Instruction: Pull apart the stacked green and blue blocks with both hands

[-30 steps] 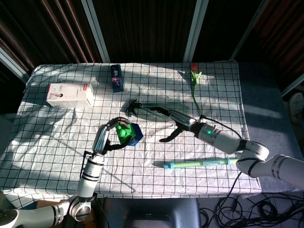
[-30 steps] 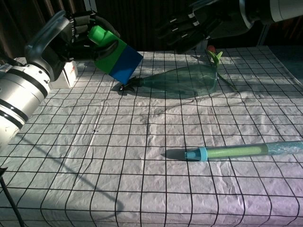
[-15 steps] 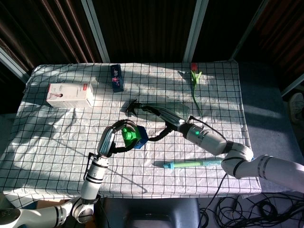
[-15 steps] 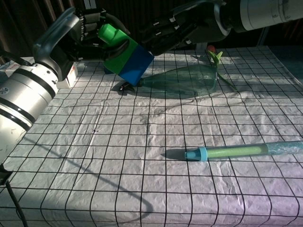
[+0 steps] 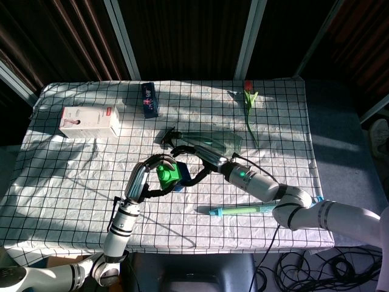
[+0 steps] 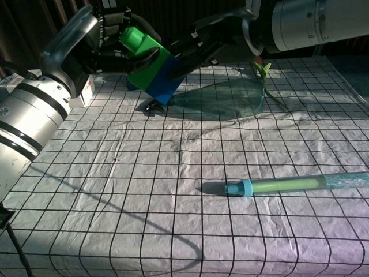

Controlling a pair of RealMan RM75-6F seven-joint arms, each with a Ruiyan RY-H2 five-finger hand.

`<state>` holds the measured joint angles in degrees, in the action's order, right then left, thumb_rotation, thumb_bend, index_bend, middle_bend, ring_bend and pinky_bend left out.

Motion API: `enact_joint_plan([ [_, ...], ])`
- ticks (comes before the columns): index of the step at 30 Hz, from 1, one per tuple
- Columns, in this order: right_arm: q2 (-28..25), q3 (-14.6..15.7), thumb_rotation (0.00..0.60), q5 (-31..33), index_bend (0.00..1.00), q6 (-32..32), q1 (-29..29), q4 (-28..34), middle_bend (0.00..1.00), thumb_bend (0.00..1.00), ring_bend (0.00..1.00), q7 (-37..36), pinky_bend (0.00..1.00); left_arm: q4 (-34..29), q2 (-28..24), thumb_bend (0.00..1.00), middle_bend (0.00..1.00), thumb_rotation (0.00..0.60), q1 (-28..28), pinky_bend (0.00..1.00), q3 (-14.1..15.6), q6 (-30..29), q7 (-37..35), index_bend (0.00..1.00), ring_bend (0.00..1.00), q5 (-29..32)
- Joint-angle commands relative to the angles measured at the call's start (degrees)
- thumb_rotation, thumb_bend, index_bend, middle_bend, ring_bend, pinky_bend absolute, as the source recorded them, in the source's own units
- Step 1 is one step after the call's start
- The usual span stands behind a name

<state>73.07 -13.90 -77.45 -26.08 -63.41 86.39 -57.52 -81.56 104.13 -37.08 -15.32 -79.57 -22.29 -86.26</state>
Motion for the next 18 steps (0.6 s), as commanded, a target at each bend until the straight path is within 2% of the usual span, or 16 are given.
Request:
enact_joint_plan([
  [1, 0.9, -0.6, 0.6, 1.1, 0.38, -0.4, 0.4, -0.1, 0.32, 0.1, 0.25, 0.8, 0.02, 0.0, 0.1, 0.67, 0.83, 0.6, -0.1, 0.69, -0.1, 0.2, 0.0, 0.75, 0.66, 0.1],
  [8, 1.4, -1.3, 0.6, 1.4, 0.62, 0.1, 0.6, 0.1, 0.48, 0.18, 0.42, 2.1, 0.05, -0.2, -0.7, 0.67, 0.83, 0.6, -0.6, 0.69, -1.1, 0.9, -0.9, 0.75, 0.66, 0.6],
  [18, 1.5, -2.2, 0.6, 2.8, 0.85, -0.7, 1.7, 0.0, 0.66, 0.31, 0.57, 5.2, 0.12, -1.4, -2.4, 0.67, 0.83, 0.6, -0.8, 0.69, -1.8, 1.0, -1.9, 0.75, 0.66, 0.9],
])
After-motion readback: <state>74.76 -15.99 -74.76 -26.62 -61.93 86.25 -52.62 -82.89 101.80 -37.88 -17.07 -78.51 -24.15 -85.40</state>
